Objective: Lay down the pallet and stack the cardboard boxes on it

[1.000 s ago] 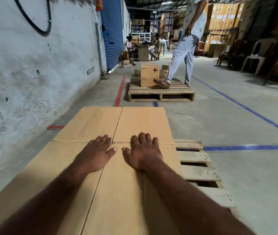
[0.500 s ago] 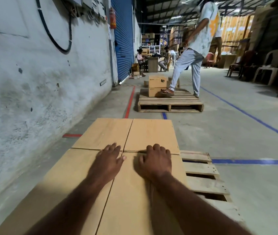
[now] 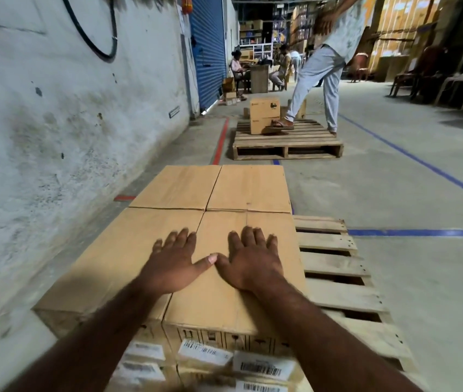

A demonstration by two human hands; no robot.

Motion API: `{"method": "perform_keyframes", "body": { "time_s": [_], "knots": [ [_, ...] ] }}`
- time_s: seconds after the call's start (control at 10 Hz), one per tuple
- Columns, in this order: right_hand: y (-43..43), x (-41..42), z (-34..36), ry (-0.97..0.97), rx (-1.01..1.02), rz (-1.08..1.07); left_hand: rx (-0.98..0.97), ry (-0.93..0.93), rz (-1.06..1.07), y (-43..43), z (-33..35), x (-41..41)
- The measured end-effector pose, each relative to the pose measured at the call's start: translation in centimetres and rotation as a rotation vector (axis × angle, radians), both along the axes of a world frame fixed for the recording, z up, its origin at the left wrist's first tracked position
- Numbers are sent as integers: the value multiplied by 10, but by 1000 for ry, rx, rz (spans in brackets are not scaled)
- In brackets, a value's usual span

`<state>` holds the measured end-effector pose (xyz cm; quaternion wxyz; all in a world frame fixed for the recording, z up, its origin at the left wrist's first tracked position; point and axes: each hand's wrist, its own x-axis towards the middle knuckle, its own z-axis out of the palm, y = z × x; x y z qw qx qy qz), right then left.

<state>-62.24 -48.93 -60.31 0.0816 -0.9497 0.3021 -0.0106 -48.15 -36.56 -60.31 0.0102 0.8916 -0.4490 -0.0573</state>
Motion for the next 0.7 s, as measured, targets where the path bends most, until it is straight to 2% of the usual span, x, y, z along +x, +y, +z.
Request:
{"method": "perform_keyframes", "body": {
  "time_s": [0.3,0.4,0.5,0.6,0.7],
  "knots": [
    [-2,5,-15,-67,-6,14,-18,-32,1,-2,-6,-2],
    [-2,5,-14,-60,11,3,-4,-19,-4,-4,-4,-2],
    [-1,5,-3,30,33,5,6,27,-4,-3,-2,-1],
    [-10,8,38,208,98,51,113,72,27,-13,22,4],
    [-29,13,107,220,133,81,133,-12,-19,-38,85,-10]
  ]
}}
